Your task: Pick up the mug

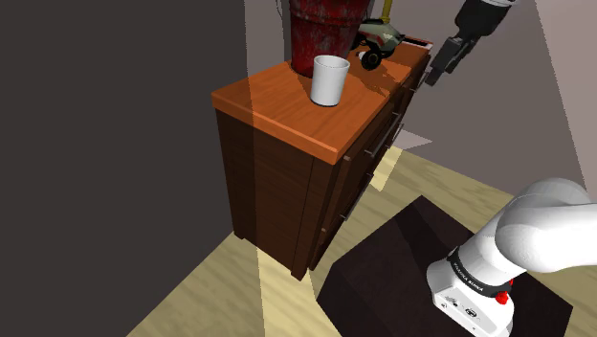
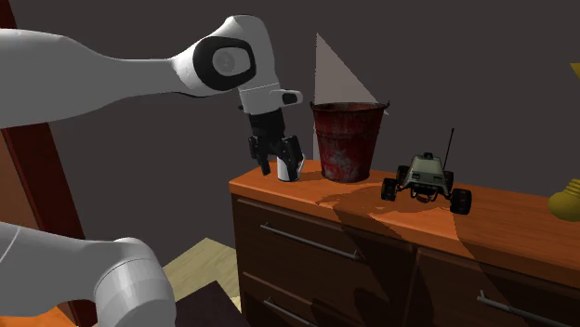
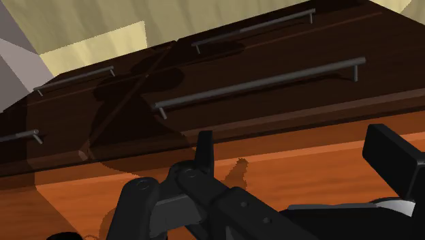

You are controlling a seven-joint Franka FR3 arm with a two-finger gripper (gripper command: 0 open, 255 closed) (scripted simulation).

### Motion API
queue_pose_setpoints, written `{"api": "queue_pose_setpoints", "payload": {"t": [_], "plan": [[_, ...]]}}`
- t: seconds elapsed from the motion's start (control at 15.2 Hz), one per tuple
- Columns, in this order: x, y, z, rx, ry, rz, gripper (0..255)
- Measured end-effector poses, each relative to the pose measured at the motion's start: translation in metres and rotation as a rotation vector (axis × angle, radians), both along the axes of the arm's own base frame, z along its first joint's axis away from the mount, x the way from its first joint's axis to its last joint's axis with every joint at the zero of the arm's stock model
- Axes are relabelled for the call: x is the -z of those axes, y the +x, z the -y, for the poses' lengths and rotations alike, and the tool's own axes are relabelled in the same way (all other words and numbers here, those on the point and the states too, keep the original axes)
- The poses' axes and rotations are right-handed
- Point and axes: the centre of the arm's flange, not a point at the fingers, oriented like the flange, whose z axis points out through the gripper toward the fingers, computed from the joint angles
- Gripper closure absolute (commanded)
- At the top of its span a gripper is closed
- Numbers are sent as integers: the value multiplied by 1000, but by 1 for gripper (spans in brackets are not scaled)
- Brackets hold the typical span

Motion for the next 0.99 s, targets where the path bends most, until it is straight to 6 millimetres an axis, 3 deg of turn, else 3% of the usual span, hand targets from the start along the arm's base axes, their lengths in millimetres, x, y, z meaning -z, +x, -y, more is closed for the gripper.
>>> {"api": "queue_pose_setpoints", "payload": {"t": [0.26, 0.99], "plan": [[-1, 22, -18, -17, 3, -14, 0], [-8, 124, -122, -105, 17, -88, 0]]}}
